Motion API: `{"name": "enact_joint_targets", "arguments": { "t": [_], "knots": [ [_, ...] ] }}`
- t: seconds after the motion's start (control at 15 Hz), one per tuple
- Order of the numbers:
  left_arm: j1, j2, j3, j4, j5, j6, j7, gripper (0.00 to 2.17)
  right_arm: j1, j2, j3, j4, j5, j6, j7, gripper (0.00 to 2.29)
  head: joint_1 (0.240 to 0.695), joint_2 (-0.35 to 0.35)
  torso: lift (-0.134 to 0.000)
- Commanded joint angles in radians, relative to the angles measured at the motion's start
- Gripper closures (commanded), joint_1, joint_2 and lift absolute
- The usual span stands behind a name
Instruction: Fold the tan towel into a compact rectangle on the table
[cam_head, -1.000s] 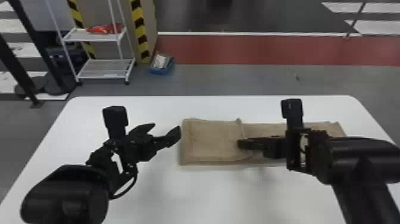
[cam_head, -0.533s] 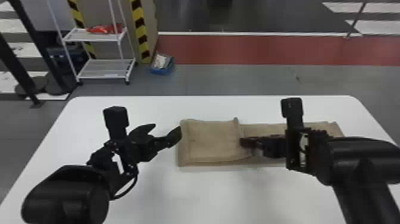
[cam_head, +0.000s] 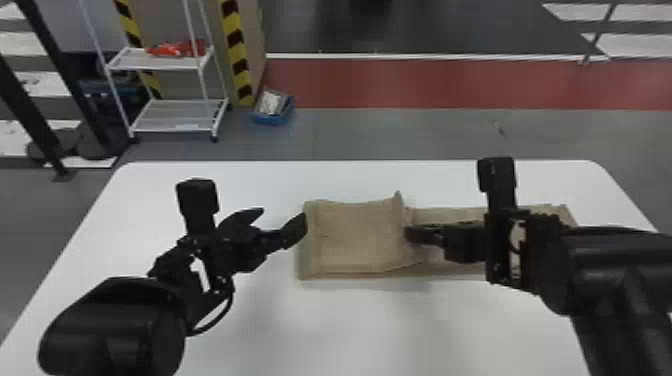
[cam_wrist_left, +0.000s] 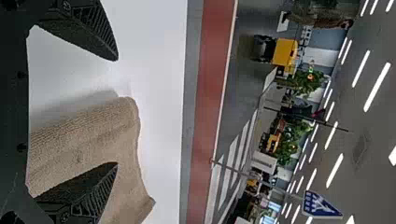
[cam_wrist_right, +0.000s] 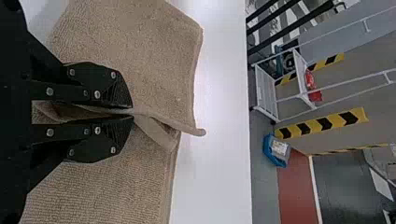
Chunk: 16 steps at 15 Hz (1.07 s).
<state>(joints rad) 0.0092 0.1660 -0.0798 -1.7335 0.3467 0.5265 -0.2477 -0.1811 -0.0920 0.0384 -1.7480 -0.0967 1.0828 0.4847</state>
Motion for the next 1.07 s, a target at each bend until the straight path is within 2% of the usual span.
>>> {"name": "enact_joint_targets", "arguments": {
  "t": [0.0,0.27,0.4,0.67,0.8,1.0],
  "knots": [
    [0.0,0.001,0.0,0.0,0.0,0.004,-0.001,0.09,0.014,-0.003,-0.011,-0.071,-0.005,0.049,0.0,1.0,0.695,0.014,-0.124],
    [0.0,0.0,0.002,-0.001,0.0,0.004,0.004,0.09,0.034,-0.018,-0.115,-0.202,-0.052,0.153,0.011,1.0,0.695,0.003,-0.124],
    [0.0,0.001,0.009,-0.001,0.0,0.004,0.007,0.09,0.04,-0.041,-0.196,-0.254,-0.094,0.208,0.025,1.0,0.695,-0.019,-0.124],
    [0.0,0.001,0.009,0.0,0.0,0.007,0.01,0.09,0.055,-0.135,-0.353,-0.317,-0.225,0.3,0.028,1.0,0.695,-0.067,-0.124],
    [0.0,0.001,0.002,0.0,-0.002,0.01,0.013,0.09,0.058,-0.183,-0.44,-0.321,-0.275,0.331,0.038,1.0,0.695,-0.113,-0.124],
    [0.0,0.0,-0.008,-0.001,-0.006,0.013,0.016,0.09,0.054,-0.256,-0.528,-0.292,-0.314,0.328,0.08,1.0,0.695,-0.164,-0.124]
  ]
}}
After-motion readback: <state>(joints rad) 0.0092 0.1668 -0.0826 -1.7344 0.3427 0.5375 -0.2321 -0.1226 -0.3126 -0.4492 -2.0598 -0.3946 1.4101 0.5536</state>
